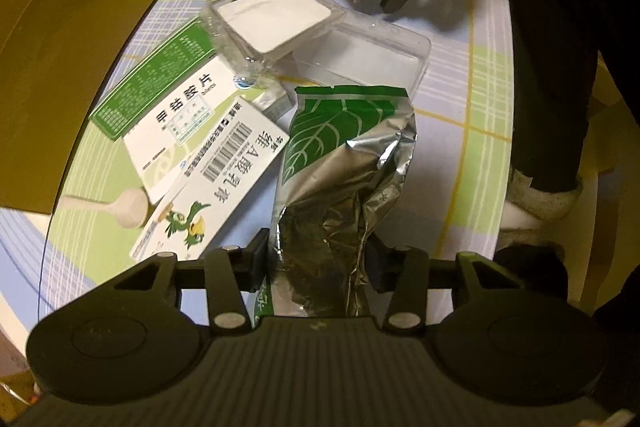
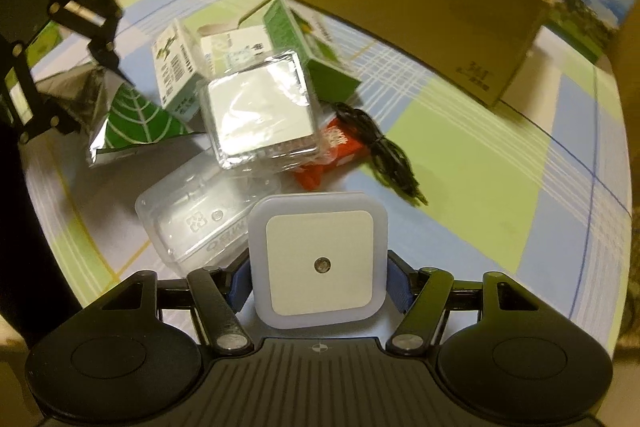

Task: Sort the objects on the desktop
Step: 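Lift the foil bag with the left gripper while the right gripper lifts the night light, then carry the foil bag and night light over the cardboard box with both grippers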

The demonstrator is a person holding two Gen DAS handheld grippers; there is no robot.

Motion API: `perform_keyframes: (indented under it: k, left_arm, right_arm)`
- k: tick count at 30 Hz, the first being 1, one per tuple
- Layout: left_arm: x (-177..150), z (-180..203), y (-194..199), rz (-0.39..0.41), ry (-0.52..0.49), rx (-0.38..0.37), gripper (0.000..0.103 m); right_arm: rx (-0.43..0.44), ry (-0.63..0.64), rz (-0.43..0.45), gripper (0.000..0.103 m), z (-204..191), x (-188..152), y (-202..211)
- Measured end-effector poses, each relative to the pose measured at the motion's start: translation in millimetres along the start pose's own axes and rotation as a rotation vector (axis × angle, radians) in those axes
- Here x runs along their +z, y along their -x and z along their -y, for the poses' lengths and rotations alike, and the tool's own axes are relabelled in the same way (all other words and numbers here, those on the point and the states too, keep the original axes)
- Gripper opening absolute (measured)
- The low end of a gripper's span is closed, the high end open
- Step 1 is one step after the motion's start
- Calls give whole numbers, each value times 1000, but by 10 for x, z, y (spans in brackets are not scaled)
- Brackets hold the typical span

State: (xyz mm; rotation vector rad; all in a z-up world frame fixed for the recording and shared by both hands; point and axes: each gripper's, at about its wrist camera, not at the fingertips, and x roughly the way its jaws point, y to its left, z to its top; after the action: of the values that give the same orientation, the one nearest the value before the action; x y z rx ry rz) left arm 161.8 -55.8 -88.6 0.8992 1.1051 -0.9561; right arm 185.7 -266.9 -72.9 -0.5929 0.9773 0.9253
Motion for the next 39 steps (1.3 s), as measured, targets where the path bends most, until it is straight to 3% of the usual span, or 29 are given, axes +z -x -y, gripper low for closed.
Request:
perform_keyframes:
  k: [19,28,39]
  left_arm:
    - [130,290,633,1,117,85,42]
    - [246,225,836,23,320,131,42]
    - [410,196,1071,64,458,184,42]
  right_arm:
    - [-22,-101,81,63,-34,-77,497]
    - [-30,-126,127,63,-127,-36,676]
    - [-31,-151,186,63,-151,104,889]
